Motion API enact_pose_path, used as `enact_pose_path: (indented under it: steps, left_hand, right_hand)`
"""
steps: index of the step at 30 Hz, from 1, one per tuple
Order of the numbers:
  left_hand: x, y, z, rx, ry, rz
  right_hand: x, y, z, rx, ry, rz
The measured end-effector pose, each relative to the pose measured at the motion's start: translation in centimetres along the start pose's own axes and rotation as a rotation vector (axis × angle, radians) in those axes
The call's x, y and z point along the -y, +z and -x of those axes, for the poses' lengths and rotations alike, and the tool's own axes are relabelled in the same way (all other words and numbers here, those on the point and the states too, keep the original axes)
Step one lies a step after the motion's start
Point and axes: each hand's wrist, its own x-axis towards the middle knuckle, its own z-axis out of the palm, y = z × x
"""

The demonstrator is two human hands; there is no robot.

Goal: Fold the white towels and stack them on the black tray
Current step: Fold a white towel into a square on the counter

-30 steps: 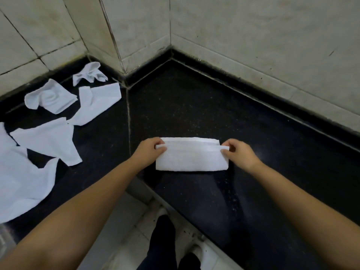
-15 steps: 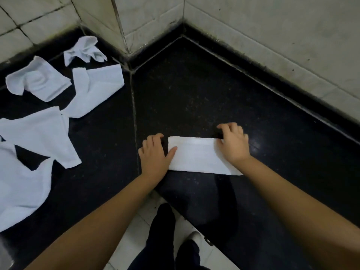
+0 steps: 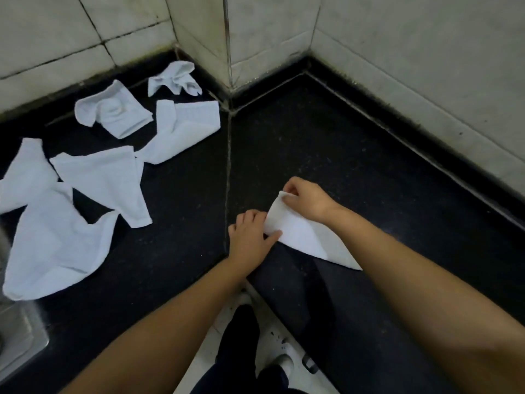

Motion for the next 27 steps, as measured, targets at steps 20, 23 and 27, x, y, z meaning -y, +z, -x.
enact_pose_path:
  steps: [20, 23, 27]
  left_hand:
    - [-1.6, -2.0, 7.3, -0.026, 0.396, 0.073]
    - [0.4, 0.6, 8.5, 0.175, 0.349, 0.067]
    - [0.6, -0.3, 6.4, 0.214, 0.228, 0.217]
  right_hand:
    - [-8.4, 1.8, 13.1, -0.239, -0.337, 0.058]
    - [-10.6, 5.0, 14.4, -0.064, -0.254, -0.031]
    - [-10.6, 4.5, 12.7, -0.069, -0.161, -0.141]
